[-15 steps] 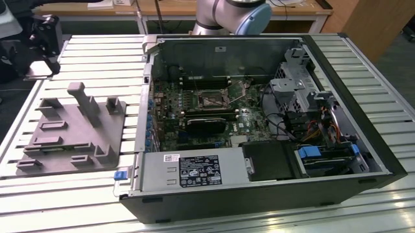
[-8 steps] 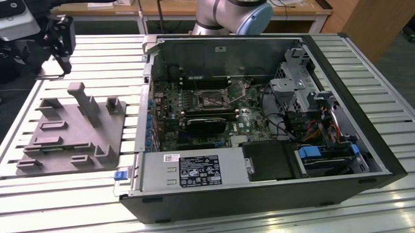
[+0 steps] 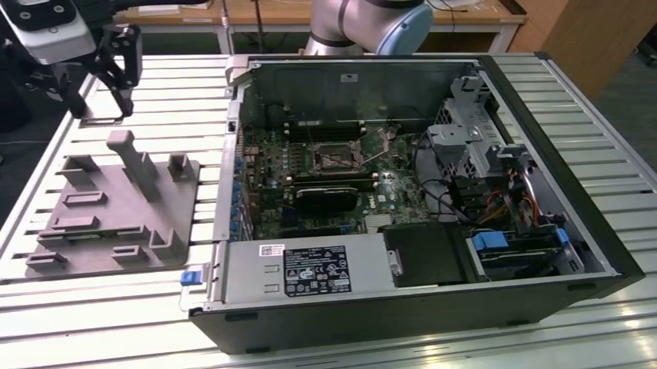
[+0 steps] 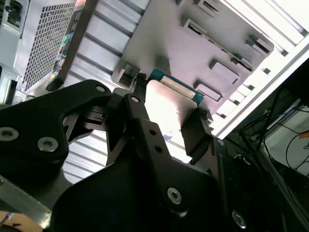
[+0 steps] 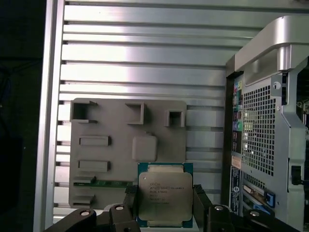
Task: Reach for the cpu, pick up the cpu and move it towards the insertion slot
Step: 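Pick up the cpu and move it towards the insertion slot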
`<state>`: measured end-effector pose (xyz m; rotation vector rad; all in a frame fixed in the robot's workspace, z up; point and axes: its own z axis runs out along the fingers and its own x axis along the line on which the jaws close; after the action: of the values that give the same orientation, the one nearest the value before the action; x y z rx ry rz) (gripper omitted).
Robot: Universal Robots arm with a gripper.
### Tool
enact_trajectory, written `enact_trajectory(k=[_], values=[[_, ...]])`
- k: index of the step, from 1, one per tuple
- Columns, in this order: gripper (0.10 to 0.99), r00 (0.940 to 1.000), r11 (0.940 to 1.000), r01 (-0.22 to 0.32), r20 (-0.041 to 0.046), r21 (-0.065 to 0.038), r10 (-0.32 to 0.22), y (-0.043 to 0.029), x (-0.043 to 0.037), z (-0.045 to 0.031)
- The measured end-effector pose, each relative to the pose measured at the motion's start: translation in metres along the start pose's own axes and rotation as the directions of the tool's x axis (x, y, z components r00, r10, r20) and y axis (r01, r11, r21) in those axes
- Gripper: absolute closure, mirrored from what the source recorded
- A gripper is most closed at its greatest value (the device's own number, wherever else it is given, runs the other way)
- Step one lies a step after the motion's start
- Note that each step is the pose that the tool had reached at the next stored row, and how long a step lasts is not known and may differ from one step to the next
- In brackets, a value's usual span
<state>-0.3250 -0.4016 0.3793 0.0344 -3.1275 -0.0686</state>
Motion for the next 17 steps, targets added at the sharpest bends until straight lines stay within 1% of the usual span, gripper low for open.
enact_trajectory(k=[10, 17], values=[[0.545, 1.0000, 1.0000, 0.000, -0.0061, 0.000, 0.000, -0.0007, -0.0305, -0.0005], [0.545, 0.9999, 1.0000, -0.001, -0.0121, 0.000, 0.001, -0.0012, -0.0557, -0.0008]])
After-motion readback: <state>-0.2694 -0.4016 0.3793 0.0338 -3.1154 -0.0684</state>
